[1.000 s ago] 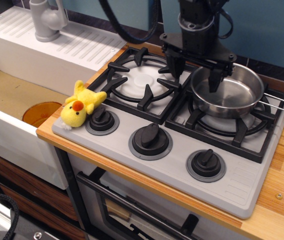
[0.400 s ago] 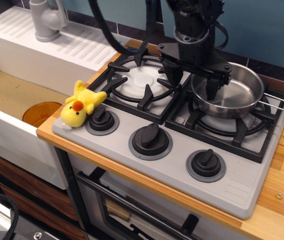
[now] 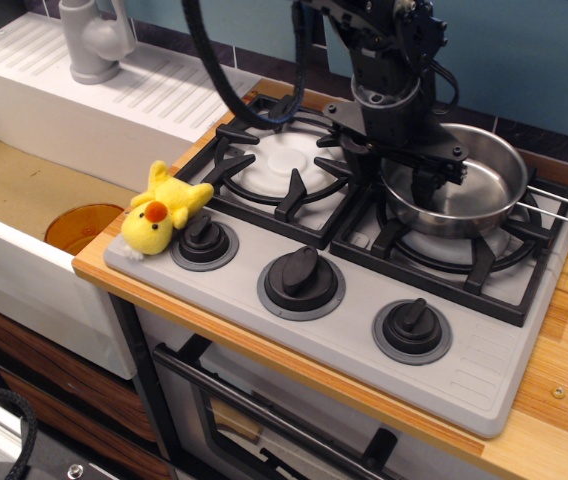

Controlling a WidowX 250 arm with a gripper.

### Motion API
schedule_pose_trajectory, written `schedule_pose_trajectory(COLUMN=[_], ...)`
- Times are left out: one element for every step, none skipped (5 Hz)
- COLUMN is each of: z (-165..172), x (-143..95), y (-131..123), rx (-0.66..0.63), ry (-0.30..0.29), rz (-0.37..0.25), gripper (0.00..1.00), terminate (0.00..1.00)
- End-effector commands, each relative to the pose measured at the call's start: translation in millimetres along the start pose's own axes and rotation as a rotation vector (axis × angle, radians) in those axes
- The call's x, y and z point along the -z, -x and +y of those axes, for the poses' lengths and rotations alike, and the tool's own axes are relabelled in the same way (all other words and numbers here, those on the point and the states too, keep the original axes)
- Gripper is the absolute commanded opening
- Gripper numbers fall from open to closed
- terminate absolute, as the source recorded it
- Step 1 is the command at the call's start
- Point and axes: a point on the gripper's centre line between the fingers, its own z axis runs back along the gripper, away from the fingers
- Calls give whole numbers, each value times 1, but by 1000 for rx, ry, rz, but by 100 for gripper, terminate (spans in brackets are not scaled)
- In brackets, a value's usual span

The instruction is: Put pan on stove and put stuffedduck in pan

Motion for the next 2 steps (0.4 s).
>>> schedule_pose_trajectory(z=[11, 11], x=[1, -6], y=[-15, -18], rx=[48, 41], ry=[8, -22], rz=[-37, -32], gripper=[0, 0], terminate=[0, 0])
